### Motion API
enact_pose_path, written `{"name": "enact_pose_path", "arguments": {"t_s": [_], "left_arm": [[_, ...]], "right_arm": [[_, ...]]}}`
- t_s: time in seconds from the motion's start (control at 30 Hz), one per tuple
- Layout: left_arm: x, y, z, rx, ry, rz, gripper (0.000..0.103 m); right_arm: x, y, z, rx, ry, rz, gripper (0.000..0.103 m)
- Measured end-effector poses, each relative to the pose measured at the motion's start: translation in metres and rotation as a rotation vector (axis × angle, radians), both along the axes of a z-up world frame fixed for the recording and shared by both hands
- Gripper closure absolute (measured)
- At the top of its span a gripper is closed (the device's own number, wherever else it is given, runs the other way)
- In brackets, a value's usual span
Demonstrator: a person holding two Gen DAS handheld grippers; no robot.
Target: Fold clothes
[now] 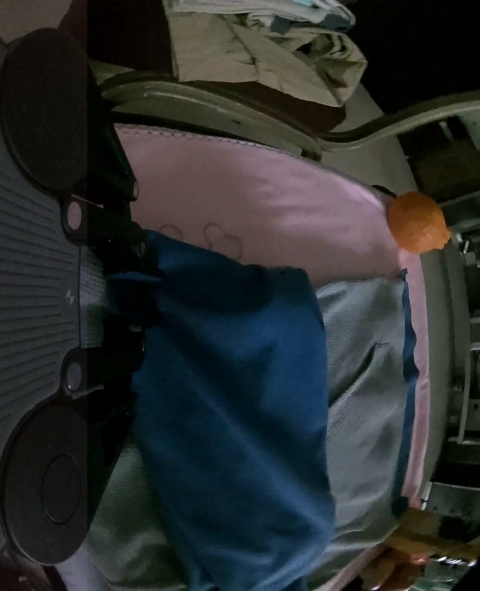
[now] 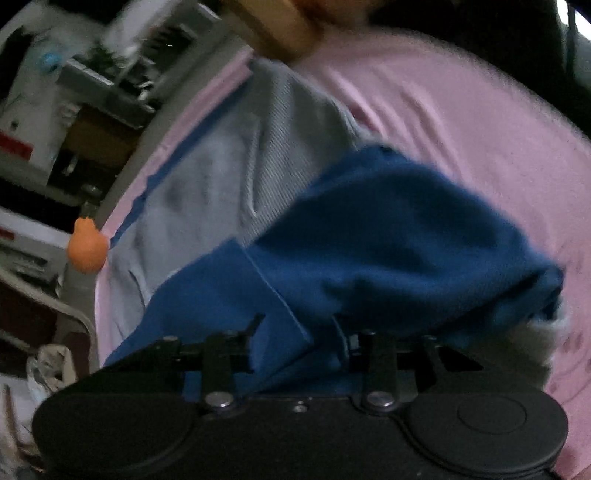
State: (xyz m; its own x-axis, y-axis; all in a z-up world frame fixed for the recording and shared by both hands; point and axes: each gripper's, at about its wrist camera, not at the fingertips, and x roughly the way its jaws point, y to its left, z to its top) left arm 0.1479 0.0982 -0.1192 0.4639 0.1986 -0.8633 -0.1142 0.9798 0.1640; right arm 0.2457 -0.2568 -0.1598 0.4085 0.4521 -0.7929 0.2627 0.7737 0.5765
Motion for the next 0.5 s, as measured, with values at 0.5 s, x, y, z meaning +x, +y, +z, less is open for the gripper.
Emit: {"name": "enact_pose_path", "arguments": {"t_s": [0.5], "left_arm": [[-0.003,0.012,0.003,-0.048,-0.010,0.054,0.077]], "right_arm": [[-0.020,0.002,0.017,0.035,-0.179,-0.037,0.101]]}}
